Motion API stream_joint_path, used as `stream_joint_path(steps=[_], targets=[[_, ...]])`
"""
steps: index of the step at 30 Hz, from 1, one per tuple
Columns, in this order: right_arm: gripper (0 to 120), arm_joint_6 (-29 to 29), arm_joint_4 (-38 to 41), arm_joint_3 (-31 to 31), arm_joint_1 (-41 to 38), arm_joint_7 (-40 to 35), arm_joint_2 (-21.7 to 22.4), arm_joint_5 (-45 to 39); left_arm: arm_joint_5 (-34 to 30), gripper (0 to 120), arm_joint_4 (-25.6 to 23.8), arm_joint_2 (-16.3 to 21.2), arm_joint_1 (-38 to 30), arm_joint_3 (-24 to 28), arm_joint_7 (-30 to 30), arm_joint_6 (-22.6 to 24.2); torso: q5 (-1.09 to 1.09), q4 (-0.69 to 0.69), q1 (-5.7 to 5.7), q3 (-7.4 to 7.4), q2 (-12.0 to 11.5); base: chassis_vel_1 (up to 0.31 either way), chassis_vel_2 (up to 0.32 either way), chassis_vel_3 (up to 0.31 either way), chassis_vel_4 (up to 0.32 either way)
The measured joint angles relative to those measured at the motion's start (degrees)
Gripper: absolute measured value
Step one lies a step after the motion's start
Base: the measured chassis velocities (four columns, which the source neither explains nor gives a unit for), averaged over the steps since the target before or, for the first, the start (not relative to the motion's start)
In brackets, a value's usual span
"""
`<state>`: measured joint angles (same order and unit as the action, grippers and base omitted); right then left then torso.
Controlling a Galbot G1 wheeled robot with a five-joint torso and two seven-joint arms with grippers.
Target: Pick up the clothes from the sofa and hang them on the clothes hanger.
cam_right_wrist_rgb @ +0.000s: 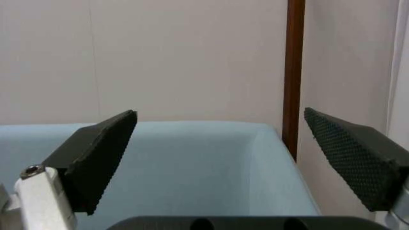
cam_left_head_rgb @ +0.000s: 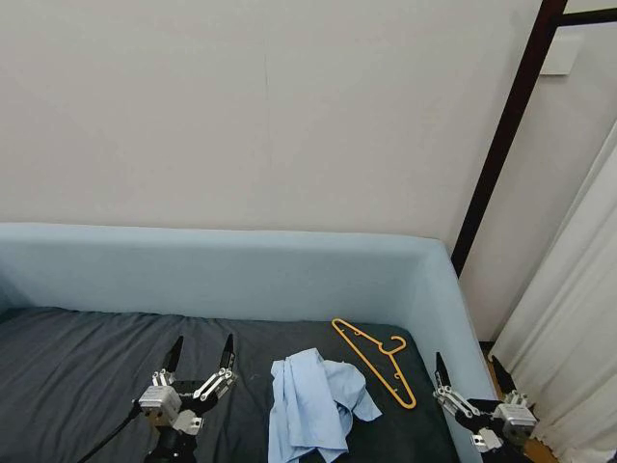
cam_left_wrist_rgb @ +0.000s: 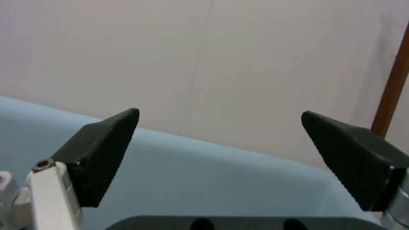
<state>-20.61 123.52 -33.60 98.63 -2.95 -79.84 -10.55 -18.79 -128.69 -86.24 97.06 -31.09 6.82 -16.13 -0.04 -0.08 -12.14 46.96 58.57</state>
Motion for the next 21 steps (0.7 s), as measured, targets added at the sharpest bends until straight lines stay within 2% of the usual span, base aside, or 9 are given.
stream_joint_path(steps=[15, 21], targets=[[100, -1.83, 0.46, -0.12, 0.46, 0.22, 1.14, -0.64, 0.15, 100, -1.46, -0.84, 0.70, 0.04, 0.17, -0.39, 0.00, 0.00, 0.00, 0.00, 0.00, 0.000, 0.000, 0.000, 0.000], [100, 1.01, 1.05, 0.65, -0.23, 0.21, 3.00, -4.85, -0.49, 100, -2.33, -0.48, 1.17, -0.97, -0.01, -0.74, 0.00, 0.00, 0.00, 0.00, 0.00, 0.000, 0.000, 0.000, 0.000]])
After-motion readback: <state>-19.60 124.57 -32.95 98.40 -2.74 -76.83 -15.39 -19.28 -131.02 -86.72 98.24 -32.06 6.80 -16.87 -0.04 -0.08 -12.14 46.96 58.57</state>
